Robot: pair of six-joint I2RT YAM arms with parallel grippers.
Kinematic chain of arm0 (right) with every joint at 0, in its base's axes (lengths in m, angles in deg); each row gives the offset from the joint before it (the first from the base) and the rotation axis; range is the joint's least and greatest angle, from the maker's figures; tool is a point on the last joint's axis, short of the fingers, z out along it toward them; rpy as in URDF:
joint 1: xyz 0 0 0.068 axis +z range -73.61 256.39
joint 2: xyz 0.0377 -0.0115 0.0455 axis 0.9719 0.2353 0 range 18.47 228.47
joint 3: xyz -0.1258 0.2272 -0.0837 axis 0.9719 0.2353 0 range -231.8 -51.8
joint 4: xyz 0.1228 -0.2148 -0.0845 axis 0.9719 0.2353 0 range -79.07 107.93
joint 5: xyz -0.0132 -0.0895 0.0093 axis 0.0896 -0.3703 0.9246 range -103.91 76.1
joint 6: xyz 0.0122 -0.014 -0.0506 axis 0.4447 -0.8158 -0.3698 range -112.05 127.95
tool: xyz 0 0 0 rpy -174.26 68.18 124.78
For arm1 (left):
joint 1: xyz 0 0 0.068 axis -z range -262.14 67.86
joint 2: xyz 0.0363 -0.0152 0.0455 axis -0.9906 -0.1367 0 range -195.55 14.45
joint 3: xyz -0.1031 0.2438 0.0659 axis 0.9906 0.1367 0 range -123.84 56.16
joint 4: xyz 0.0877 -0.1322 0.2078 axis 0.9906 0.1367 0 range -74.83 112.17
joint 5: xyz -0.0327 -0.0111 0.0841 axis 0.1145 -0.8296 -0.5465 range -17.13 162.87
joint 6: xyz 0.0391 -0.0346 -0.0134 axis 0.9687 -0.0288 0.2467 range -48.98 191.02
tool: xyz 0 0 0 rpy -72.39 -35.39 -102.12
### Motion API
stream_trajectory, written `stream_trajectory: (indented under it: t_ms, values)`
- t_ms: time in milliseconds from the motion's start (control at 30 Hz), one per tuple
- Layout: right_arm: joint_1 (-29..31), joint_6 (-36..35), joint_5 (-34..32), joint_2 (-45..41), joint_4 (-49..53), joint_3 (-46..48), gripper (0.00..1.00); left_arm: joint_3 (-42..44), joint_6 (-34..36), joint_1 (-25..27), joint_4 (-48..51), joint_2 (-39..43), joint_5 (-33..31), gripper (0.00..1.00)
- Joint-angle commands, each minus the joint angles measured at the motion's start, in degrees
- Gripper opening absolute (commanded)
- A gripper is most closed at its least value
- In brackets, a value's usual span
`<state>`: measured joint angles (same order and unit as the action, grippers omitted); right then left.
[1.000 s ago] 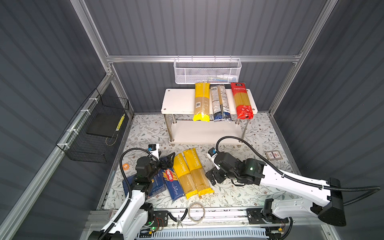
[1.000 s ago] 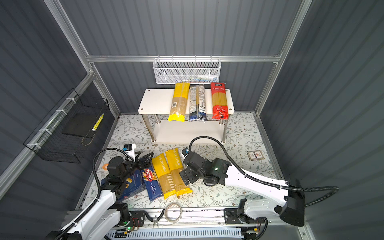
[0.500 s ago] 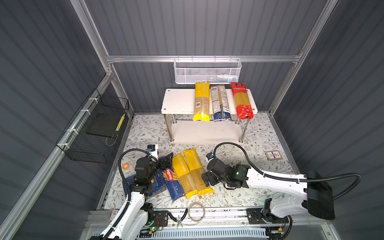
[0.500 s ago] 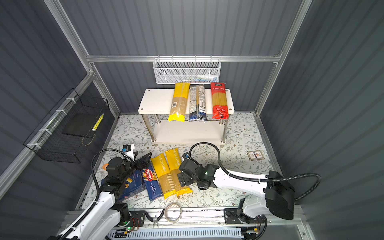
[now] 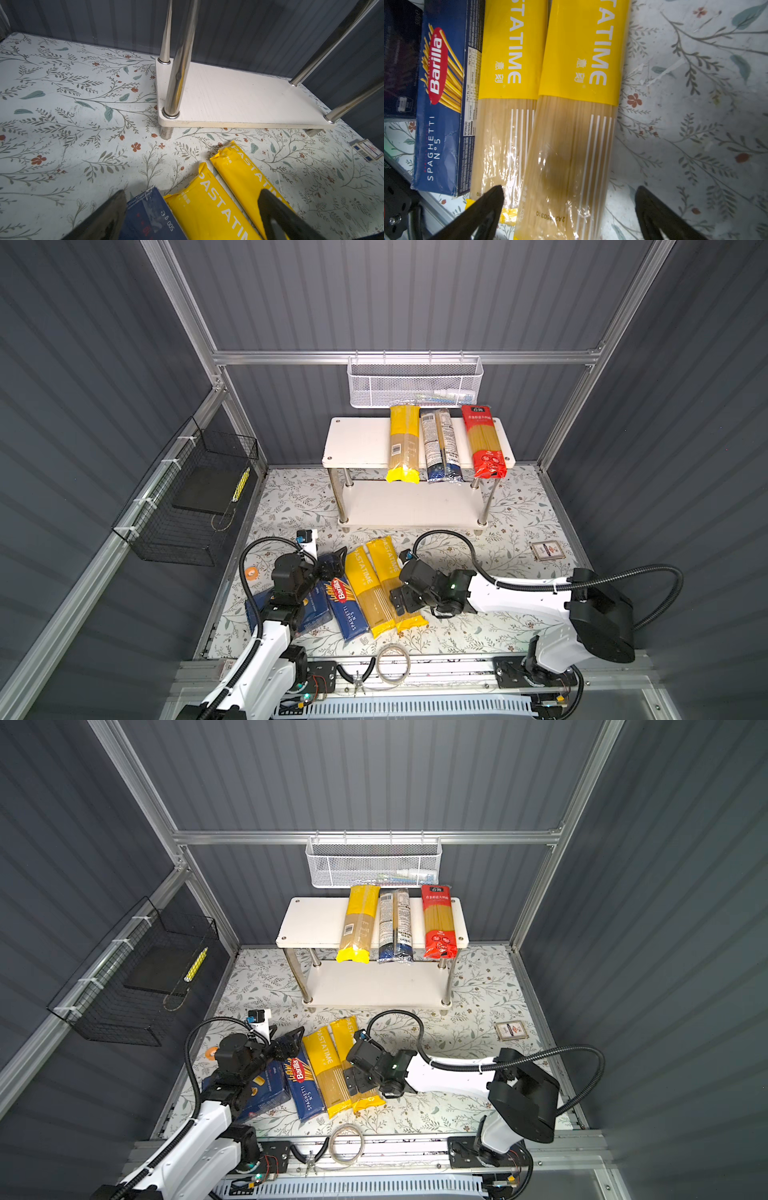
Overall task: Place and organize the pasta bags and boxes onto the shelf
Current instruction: 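Lower the right gripper onto the PASTATIME bag nearest the robot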
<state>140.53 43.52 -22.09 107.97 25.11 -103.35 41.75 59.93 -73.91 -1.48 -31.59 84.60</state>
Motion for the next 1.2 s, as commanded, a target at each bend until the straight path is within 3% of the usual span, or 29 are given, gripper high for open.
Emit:
stream_trajectory:
  t_ms: [0,633,1167]
  values:
    - [0.27,-0.56,0.31,2.36,0.03,-2.25,0.99,-1.37,1.07,0.3,0.19,-0.18,-0.09,1.0]
    - [0.64,-1.03,-2.11,9.38,5.05,-7.59,0.99,-1.49,1.07,0.3,0.21,-0.51,-0.11,1.0]
    - [0.6,-0.04,-3.25,11.37,6.44,-6.66,0.99,-1.49,1.08,0.3,0.22,-0.48,-0.21,1.0]
